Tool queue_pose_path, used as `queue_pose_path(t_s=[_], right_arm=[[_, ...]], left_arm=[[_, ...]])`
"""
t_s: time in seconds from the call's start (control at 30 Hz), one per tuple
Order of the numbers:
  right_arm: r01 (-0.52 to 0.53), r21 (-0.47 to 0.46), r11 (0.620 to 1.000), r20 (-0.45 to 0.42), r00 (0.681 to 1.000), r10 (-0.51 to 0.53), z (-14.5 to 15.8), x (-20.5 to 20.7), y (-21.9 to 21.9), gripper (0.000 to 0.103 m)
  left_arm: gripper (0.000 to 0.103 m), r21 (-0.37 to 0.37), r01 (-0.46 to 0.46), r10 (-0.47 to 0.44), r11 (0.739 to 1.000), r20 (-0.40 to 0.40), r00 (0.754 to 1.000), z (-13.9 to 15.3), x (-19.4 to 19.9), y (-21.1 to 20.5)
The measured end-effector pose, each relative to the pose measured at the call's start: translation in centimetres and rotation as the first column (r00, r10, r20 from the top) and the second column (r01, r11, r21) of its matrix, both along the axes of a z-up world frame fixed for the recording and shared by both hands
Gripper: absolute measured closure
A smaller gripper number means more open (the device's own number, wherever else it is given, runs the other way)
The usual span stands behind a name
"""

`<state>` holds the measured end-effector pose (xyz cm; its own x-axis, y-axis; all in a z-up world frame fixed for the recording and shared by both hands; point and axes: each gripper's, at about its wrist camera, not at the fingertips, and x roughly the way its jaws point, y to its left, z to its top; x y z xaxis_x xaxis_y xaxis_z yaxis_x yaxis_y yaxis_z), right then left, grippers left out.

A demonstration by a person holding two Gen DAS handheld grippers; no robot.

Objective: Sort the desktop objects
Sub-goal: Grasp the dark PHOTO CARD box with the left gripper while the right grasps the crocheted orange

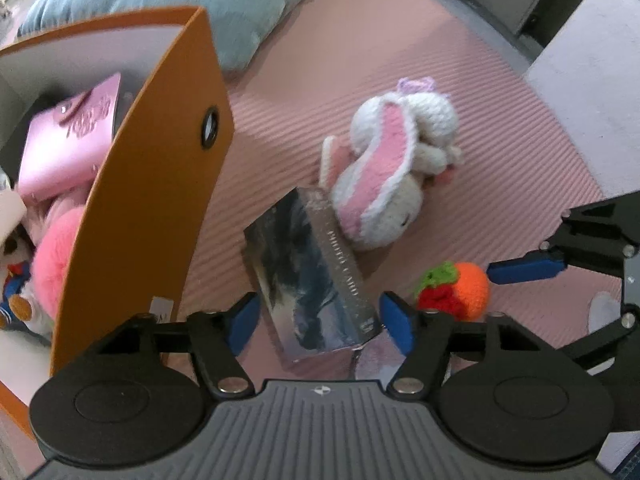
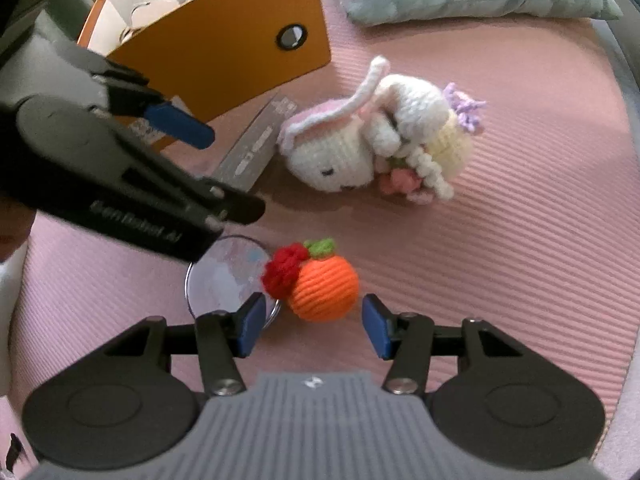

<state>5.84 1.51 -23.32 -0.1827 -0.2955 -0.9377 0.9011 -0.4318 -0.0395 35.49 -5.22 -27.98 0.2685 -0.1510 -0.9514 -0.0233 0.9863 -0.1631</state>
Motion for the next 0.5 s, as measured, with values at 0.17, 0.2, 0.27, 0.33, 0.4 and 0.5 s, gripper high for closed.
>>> queue_pose_path(t_s=[0.17, 0.2, 0.27, 0.33, 0.4, 0.5], right_arm=[[0.003, -0.006, 1.000, 0.011, 1.000, -0.003, -0.2, 0.2, 0.1, 0.046], [-0.001, -0.008, 1.000, 0.009, 1.000, 0.001, -0.2, 0.2, 0.1, 0.047], [-0.008, -0.014, 1.000, 0.003, 1.000, 0.008, 0.0, 0.2, -0.1, 0.047], [-0.010, -0.014, 1.000, -0.003, 1.000, 0.010, 0.0, 0.2, -0.4, 0.047], [-0.018, -0.011, 1.000, -0.009, 1.000, 0.018, -0.1, 0.3, -0.5, 0.047], [-0.035, -0.005, 0.999, -0.012, 0.999, 0.035, -0.3, 0.5, -0.7, 0.047]], left_arm=[[0.052, -0.059, -0.043, 0.044, 0.997, 0.007, 0.999, 0.5, -0.7, 1.2], [0.056, -0.048, -0.038, 0.039, 0.998, 0.011, 0.999, 0.7, -0.8, 1.2], [0.060, -0.038, -0.038, 0.038, 0.999, 0.015, 0.999, 0.9, -0.9, 1.5], [0.063, -0.027, -0.058, 0.059, 0.998, 0.016, 0.998, 1.0, -1.1, 2.1], [0.063, -0.036, -0.081, 0.082, 0.996, 0.003, 0.997, 0.8, -1.4, 2.9], [0.063, -0.059, -0.090, 0.090, 0.994, -0.014, 0.996, 0.1, -1.0, 3.6]])
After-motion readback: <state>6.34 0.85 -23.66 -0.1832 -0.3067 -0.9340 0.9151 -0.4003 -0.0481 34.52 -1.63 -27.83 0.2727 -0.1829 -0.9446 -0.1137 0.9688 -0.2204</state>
